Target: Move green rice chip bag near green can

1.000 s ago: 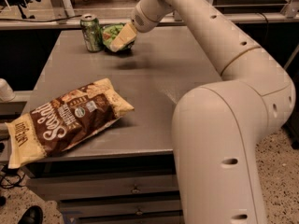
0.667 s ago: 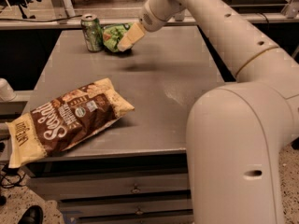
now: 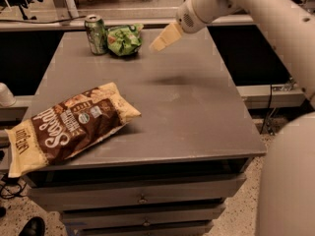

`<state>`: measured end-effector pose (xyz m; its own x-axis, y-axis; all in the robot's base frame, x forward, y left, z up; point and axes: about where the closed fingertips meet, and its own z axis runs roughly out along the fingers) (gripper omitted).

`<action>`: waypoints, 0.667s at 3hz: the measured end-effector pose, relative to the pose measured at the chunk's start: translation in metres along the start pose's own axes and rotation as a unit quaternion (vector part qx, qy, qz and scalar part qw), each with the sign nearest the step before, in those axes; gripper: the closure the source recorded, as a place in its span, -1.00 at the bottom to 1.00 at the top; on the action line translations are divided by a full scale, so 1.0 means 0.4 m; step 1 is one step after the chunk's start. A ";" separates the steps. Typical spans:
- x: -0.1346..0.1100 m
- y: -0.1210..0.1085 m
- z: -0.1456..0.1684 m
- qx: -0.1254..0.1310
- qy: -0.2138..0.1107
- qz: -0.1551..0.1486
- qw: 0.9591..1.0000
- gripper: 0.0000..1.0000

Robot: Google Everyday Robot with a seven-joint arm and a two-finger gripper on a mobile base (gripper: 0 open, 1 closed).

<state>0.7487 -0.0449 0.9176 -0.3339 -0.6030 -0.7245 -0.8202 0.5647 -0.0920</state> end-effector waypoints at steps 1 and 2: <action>0.047 -0.019 -0.098 -0.003 -0.036 -0.016 0.999 -1.00; 0.065 -0.028 -0.116 -0.001 -0.039 -0.021 0.999 -1.00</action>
Offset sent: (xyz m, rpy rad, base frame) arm -0.0168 -0.0344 0.0126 0.0432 -0.0502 0.0300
